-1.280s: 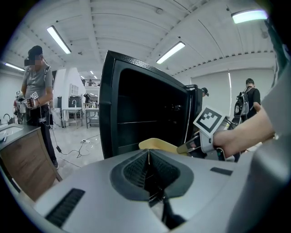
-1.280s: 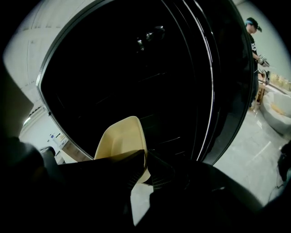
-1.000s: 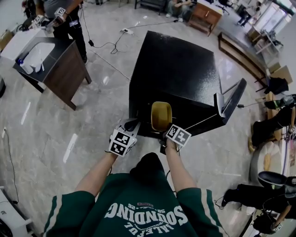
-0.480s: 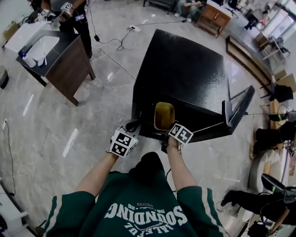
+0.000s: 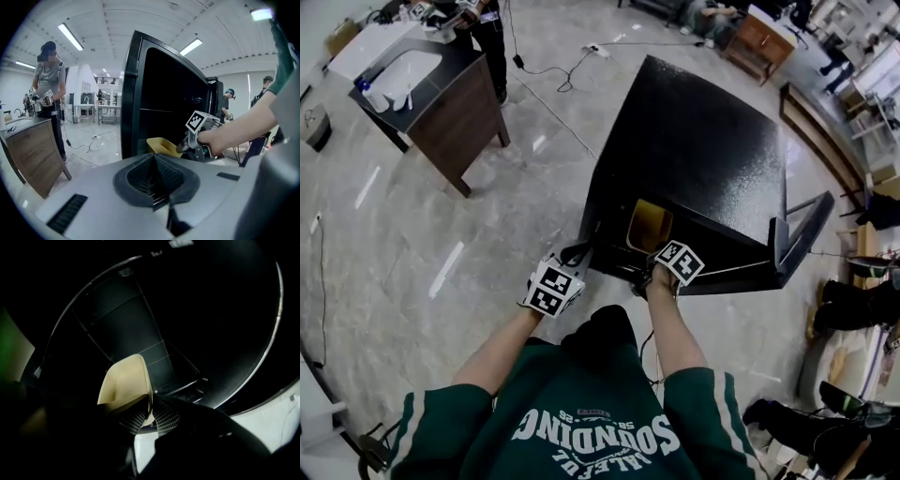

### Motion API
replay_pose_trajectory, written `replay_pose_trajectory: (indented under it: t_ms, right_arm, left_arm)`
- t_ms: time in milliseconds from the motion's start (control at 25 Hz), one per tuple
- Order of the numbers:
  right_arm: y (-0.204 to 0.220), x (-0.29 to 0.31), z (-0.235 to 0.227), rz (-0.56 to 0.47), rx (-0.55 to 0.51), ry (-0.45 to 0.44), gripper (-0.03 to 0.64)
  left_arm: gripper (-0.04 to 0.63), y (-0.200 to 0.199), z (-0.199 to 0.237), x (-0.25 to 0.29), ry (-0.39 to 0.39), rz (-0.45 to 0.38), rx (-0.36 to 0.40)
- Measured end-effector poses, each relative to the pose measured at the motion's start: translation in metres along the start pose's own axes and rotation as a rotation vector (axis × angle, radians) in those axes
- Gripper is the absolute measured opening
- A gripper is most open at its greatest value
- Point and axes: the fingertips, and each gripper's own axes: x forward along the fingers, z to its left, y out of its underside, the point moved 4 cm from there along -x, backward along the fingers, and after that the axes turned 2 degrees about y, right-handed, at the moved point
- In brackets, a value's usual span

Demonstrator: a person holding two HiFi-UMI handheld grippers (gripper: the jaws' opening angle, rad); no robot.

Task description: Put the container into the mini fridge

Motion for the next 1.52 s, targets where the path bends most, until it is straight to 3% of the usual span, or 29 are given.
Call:
replay_pose_trajectory:
  t_ms: [600,960,1240,1520]
  right_arm:
    - [-0.025,0.024,0.003,-0.033,0.042,-0.007,0.048]
    - [-0.033,0.029,0.009,-0.103,0.13,-0.1,0.048]
    - [-0.03,0.009,0.007,-0.146,0.11,-0.111,0.049]
    - [-0.019,-0.035,0.02,-0.138,0.011,-0.07,0.048]
  left_arm:
    - [0.015,0.015,0.014,-0.016,-0.04,0.028,-0.017]
    - [0.015,0.024,0.018,-0.022,-0.048,0.038,-0.028]
    - [0.015,0.022,0.013,-0.036,-0.038,0.047,-0.032]
    - [0.015,-0.002,0.002,-0.061,0.0,0.049,-0.021]
